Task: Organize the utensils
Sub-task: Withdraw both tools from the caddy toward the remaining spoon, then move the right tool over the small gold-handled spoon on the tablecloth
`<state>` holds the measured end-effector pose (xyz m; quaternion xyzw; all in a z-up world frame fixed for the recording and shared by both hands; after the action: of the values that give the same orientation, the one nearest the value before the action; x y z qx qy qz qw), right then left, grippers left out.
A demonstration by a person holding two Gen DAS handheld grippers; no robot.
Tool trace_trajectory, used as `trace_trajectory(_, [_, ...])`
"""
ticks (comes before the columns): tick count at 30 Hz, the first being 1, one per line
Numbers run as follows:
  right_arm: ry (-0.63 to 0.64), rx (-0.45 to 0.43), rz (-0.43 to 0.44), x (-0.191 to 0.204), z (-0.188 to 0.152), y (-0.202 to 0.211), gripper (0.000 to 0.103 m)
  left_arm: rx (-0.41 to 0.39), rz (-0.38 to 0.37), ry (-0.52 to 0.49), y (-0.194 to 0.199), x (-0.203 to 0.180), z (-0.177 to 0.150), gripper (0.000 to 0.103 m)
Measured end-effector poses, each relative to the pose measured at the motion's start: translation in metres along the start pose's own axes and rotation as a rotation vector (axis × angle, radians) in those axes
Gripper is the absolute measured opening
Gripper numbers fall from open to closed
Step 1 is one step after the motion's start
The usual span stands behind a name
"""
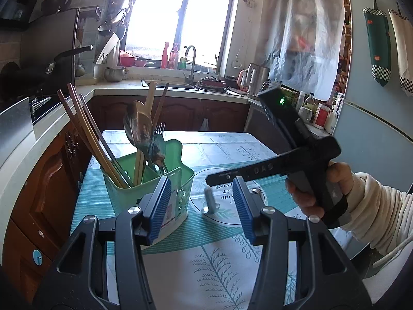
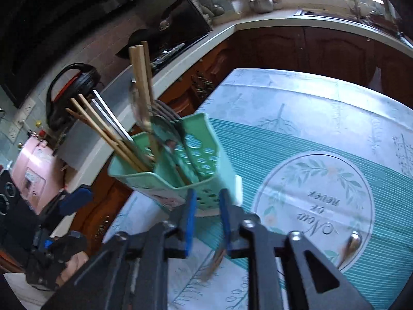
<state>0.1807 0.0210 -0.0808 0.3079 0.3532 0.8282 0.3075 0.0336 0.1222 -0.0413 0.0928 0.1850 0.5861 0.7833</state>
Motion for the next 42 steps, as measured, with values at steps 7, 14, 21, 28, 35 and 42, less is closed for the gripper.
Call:
trace_trajectory(7, [-0.017, 0.113, -0.147, -0.030, -0.018, -0.023, 0.026, 0.009, 0.001, 0.013, -0.003, 0.005, -0.003, 0.047])
trace_trajectory(14, [-0.223, 0.209, -0.126, -0.065, -0.036, -0.047, 0.026, 0.026, -0.009, 0.013, -0.010, 0.003, -0.009, 0.047])
trace_trajectory(21, [-0.268, 0.246, -0.106, -0.067, -0.040, -0.065, 0.026, 0.057, -0.014, 0.022, -0.022, 0.004, -0.016, 0.047])
trace_trajectory(28, [-0.273, 0.229, -0.073, -0.058, -0.041, -0.080, 0.025, 0.086, -0.012, 0.040, -0.037, 0.006, -0.024, 0.047])
trace_trajectory(35, [-0.200, 0.095, -0.144, -0.052, -0.034, -0.050, 0.002, 0.087, 0.006, 0.045, -0.042, 0.012, -0.028, 0.047])
trace_trajectory(42, [0.105, -0.266, -0.344, -0.001, 0.006, 0.047, 0.002, 0.077, 0.009, 0.083, -0.044, 0.016, -0.031, 0.047])
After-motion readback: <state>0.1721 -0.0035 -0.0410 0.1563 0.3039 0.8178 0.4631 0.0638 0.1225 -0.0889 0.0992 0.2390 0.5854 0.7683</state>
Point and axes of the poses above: each gripper's, at about its wrist camera, not at the fingertips, and y roughly against the way its jaws point, x to its left, z to its top, the point moved 8 cm from there along -y, roughly the way its jaws point, and after that the axes turned 3 degrees about -z, right-handed, at the moved point
